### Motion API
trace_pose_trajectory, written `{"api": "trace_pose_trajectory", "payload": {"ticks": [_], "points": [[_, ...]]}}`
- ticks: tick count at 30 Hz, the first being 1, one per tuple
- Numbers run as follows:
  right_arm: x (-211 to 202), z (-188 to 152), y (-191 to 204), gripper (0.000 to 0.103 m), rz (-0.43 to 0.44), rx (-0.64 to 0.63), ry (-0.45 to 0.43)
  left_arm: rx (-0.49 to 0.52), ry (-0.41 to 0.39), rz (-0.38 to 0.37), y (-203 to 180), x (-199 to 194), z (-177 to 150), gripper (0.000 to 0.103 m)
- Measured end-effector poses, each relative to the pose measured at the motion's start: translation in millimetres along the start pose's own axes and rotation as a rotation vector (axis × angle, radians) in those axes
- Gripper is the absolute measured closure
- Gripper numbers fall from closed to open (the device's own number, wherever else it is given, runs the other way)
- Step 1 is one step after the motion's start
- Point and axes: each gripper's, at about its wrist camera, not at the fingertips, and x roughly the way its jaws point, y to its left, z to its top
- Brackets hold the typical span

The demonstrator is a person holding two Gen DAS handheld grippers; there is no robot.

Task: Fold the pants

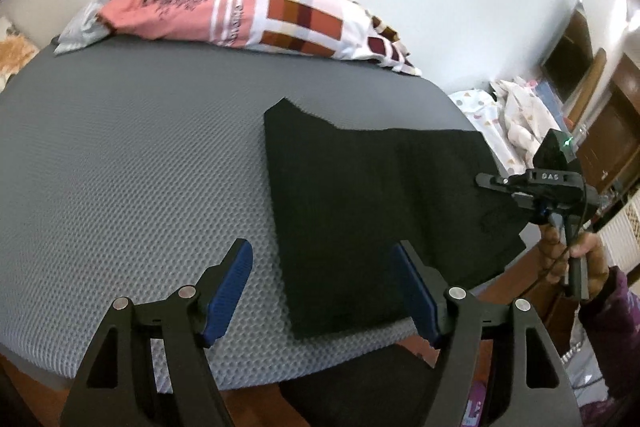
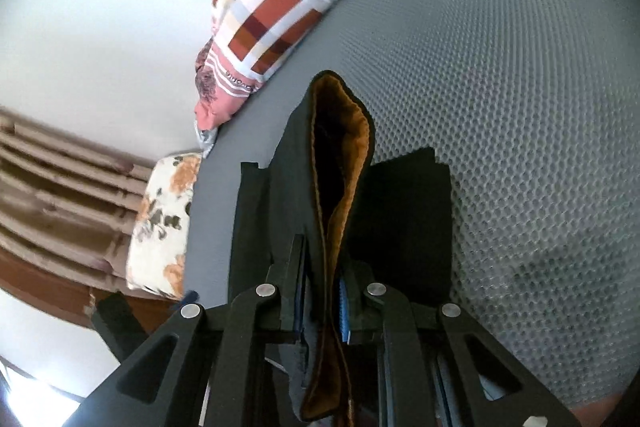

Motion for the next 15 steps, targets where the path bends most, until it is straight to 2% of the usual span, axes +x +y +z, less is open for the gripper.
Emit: {"api": "trace_pose_trajectory", "payload": {"ticks": [3, 5, 6, 9, 10, 12, 13, 15], "points": [[4.4, 1.7, -21.6, 0.090, -0.049, 0.010, 0.003, 0.021, 0.025, 0.002, -6.9, 16.7, 2.7, 0.028], [5.8, 0.0, -35.7, 0.088, -0.026, 0.043, 0.011, 0.026, 0.064, 0.018, -8.3, 29.7, 2.3, 0.028], [0.9, -1.5, -44.1, 0.082, -0.004, 0.090, -0.003, 0.020, 0.083, 0.010, -7.8, 35.9, 1.1, 0.028], [-32.0, -7.2, -49.7, 0.081, 0.009, 0.148, -0.118, 0.005, 0.103, -0.001, -5.8, 41.9, -2.5, 0.028], [-42.3, -10.7, -47.6, 0.081, 0.042, 0.157, -0.138, 0.003, 0.105, -0.003, -5.2, 41.5, -3.3, 0.028], [-60.4, -28.1, -38.2, 0.081, 0.224, 0.192, -0.137, -0.011, 0.098, -0.015, -4.6, 37.4, -4.0, 0.028], [-63.2, -37.1, -30.7, 0.081, 0.264, 0.188, -0.114, -0.019, 0.092, -0.023, -4.7, 34.4, -4.6, 0.028], [-62.6, -53.9, -19.0, 0.080, 0.260, 0.174, -0.071, -0.029, 0.083, -0.031, -5.8, 28.7, -6.9, 0.028]]}}
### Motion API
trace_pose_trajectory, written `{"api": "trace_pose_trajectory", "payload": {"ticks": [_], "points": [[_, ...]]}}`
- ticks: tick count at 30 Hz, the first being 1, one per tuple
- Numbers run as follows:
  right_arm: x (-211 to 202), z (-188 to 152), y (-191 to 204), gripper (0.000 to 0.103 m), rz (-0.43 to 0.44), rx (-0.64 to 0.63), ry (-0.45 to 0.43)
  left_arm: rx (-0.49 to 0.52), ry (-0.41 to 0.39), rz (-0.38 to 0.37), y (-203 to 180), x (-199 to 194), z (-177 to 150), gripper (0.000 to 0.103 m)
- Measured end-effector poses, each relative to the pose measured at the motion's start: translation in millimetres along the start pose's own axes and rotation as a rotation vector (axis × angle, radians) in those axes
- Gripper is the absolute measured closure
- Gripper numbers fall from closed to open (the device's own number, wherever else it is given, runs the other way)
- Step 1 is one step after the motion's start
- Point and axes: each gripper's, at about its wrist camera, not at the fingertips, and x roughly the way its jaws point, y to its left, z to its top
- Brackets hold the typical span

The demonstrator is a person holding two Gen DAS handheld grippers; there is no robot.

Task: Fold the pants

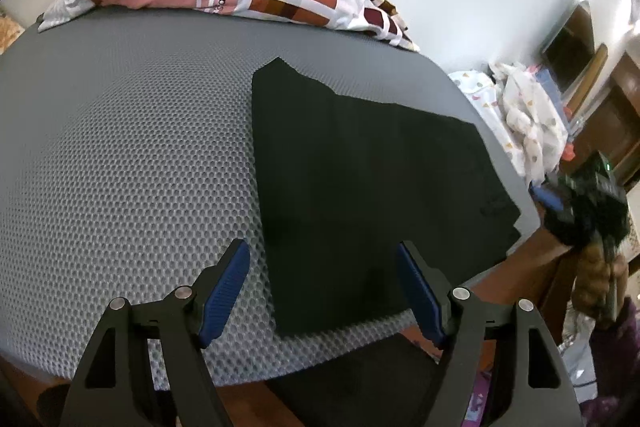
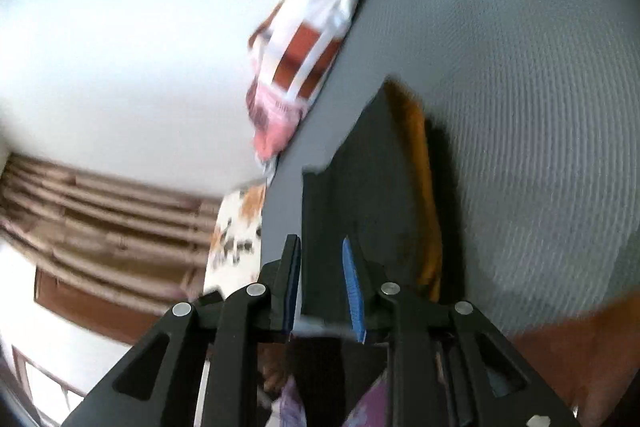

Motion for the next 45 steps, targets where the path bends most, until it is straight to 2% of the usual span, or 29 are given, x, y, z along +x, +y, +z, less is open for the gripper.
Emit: {"api": "trace_pose_trajectory", "payload": {"ticks": [3, 6, 10, 15, 17, 18, 19, 20, 26, 29, 31, 34, 37, 40, 43, 45], "points": [[11.3, -19.8, -10.6, 0.080, -0.041, 0.062, 0.061, -0.015, -0.017, -0.007, -2.1, -8.3, -5.1, 0.028], [14.7, -25.1, -28.6, 0.080, -0.107, 0.097, 0.047, -0.005, -0.019, -0.005, -5.0, -14.0, -11.3, 0.028], [11.5, -25.6, -47.2, 0.079, -0.085, 0.197, 0.023, 0.020, -0.009, 0.015, -7.0, -15.2, -17.3, 0.028], [11.5, -19.0, -50.9, 0.073, -0.105, 0.194, -0.018, -0.016, -0.006, -0.006, -1.1, -13.5, -21.6, 0.028], [15.6, -16.3, -51.8, 0.069, -0.081, 0.202, -0.021, -0.029, -0.002, -0.008, 0.4, -12.7, -22.5, 0.028], [18.2, -14.6, -50.0, 0.071, -0.088, 0.186, -0.027, -0.029, -0.004, -0.009, 0.8, -13.4, -22.9, 0.028], [20.9, -13.8, -45.7, 0.087, -0.133, 0.143, -0.035, -0.028, -0.008, -0.007, 1.0, -14.8, -23.3, 0.028], [23.5, -13.9, -42.6, 0.092, -0.156, 0.121, -0.036, -0.023, -0.014, 0.002, 1.2, -16.9, -23.4, 0.028], [12.3, -28.7, -1.8, 0.093, -0.086, 0.036, -0.043, -0.032, -0.039, 0.011, 4.9, -29.2, -18.7, 0.028], [11.6, -36.7, -20.1, 0.093, -0.109, 0.079, -0.016, -0.032, -0.035, 0.011, 5.2, -27.9, -18.3, 0.028], [16.2, -42.3, -49.5, 0.093, -0.134, 0.159, 0.001, -0.029, -0.020, 0.012, 3.6, -22.6, -18.8, 0.028], [17.0, -46.6, -84.5, 0.096, -0.073, 0.259, -0.010, -0.003, 0.008, 0.024, -1.9, -13.0, -18.5, 0.028], [21.6, -44.1, -76.9, 0.096, -0.093, 0.225, 0.003, 0.019, 0.005, 0.037, -7.6, -9.6, -14.7, 0.028], [15.7, -43.1, -84.1, 0.096, -0.073, 0.250, 0.010, 0.019, -0.037, 0.010, -14.1, -9.7, -6.6, 0.028], [8.3, -42.5, -90.6, 0.095, -0.064, 0.259, 0.012, 0.075, -0.074, -0.017, -26.6, -3.8, -1.4, 0.028], [7.1, -40.3, -89.1, 0.095, -0.063, 0.251, 0.021, 0.161, -0.048, 0.063, -33.9, 13.1, -1.1, 0.028]]}}
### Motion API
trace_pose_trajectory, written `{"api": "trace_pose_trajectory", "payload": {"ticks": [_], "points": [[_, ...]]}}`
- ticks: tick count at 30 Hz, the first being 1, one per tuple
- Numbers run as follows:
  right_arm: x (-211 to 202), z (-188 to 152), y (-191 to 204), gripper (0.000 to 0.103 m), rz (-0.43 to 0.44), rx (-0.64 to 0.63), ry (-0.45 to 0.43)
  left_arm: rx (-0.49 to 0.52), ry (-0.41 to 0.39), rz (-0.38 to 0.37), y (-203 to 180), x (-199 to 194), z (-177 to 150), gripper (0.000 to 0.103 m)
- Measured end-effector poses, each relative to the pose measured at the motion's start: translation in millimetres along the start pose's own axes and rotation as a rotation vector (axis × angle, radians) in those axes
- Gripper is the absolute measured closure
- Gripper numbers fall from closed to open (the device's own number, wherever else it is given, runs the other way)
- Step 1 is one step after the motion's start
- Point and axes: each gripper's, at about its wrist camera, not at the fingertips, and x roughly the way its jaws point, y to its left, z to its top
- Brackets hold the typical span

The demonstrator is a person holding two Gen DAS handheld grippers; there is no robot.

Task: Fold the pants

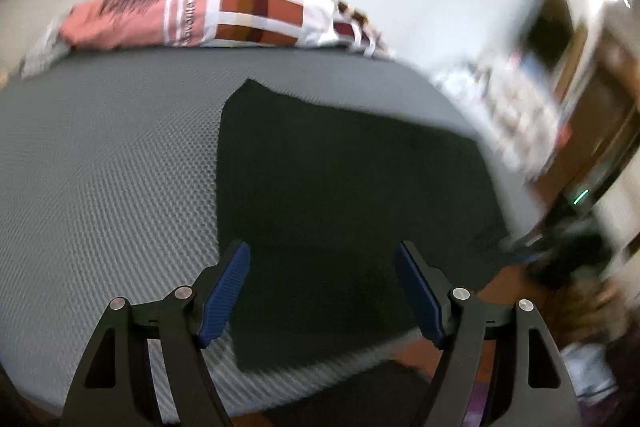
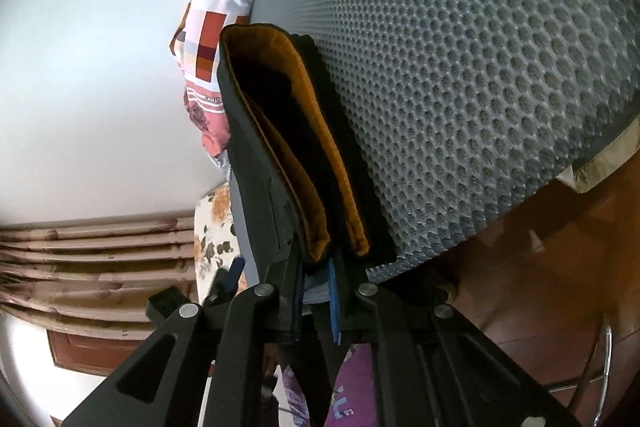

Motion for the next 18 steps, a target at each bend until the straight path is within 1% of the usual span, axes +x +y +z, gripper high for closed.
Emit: {"api": "trace_pose_trajectory", "payload": {"ticks": [1, 2, 3, 5, 6, 7, 9, 11, 14, 18], "points": [[-1.7, 0.4, 4.3, 0.091, -0.013, -0.020, -0.003, 0.016, 0.029, 0.017, -0.8, 9.9, -1.2, 0.028], [-2.5, -1.1, 11.3, 0.088, -0.025, -0.048, -0.004, 0.014, 0.039, 0.007, 0.3, 15.2, -3.2, 0.028], [-5.6, -0.5, 17.4, 0.088, -0.039, -0.084, 0.000, 0.013, 0.040, 0.008, 1.2, 17.5, -5.6, 0.028], [-19.2, 3.1, 31.8, 0.081, -0.102, -0.161, -0.014, 0.031, 0.040, 0.018, -0.1, 20.0, -8.5, 0.028], [-26.0, 5.2, 39.0, 0.069, -0.124, -0.203, -0.028, 0.042, 0.041, 0.025, -1.3, 20.6, -9.1, 0.028], [-33.8, 8.7, 46.7, 0.055, -0.152, -0.245, -0.052, 0.053, 0.041, 0.025, -2.7, 20.7, -9.7, 0.028], [-43.1, 15.1, 57.2, 0.046, -0.187, -0.287, -0.102, 0.065, 0.043, 0.024, -4.6, 21.5, -10.4, 0.028], [-43.5, 27.2, 64.1, 0.045, -0.169, -0.297, -0.101, 0.079, 0.047, 0.030, -6.6, 22.7, -11.0, 0.028], [-25.9, 44.5, 67.1, 0.045, -0.217, -0.312, -0.090, 0.086, 0.047, 0.026, -6.4, 22.6, -11.8, 0.028], [12.2, 53.7, 58.7, 0.045, -0.248, -0.301, -0.023, 0.076, 0.023, 0.016, -3.0, 14.0, -8.4, 0.028]]}}
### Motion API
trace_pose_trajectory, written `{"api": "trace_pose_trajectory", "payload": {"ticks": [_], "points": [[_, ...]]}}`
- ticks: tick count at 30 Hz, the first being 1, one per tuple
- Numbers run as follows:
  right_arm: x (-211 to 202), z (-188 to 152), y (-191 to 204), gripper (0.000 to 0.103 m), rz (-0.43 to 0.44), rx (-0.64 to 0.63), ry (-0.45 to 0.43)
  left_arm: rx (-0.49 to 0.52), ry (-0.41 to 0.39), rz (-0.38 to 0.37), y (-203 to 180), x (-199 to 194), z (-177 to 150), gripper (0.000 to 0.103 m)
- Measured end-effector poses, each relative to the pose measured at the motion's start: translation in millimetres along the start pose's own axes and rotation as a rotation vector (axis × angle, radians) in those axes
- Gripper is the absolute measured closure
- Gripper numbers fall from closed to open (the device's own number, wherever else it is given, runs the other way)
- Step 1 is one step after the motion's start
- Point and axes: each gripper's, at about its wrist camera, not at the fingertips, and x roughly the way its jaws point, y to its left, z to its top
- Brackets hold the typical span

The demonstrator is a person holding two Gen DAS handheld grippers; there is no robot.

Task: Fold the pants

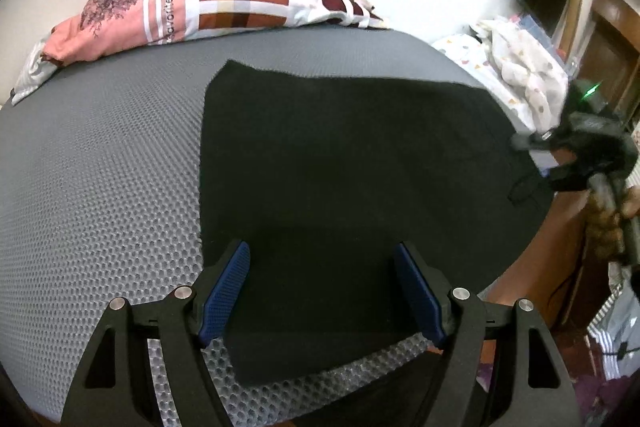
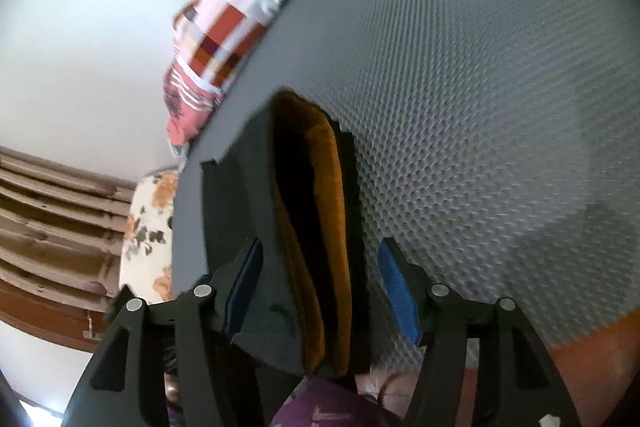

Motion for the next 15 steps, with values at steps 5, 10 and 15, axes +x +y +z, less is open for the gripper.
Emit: {"api": "trace_pose_trajectory", "payload": {"ticks": [5, 10, 15], "points": [[24.0, -6.5, 23.4, 0.042, -0.051, -0.125, 0.034, -0.006, -0.017, 0.031, 18.1, -8.5, 11.1, 0.028], [18.2, -0.1, 13.5, 0.054, -0.041, -0.148, 0.039, -0.106, 0.046, -0.071, 55.3, 0.5, 19.6, 0.028], [22.6, 2.1, 10.7, 0.052, 0.024, -0.133, 0.061, -0.137, 0.136, -0.219, 67.8, 26.6, 27.8, 0.029]]}}
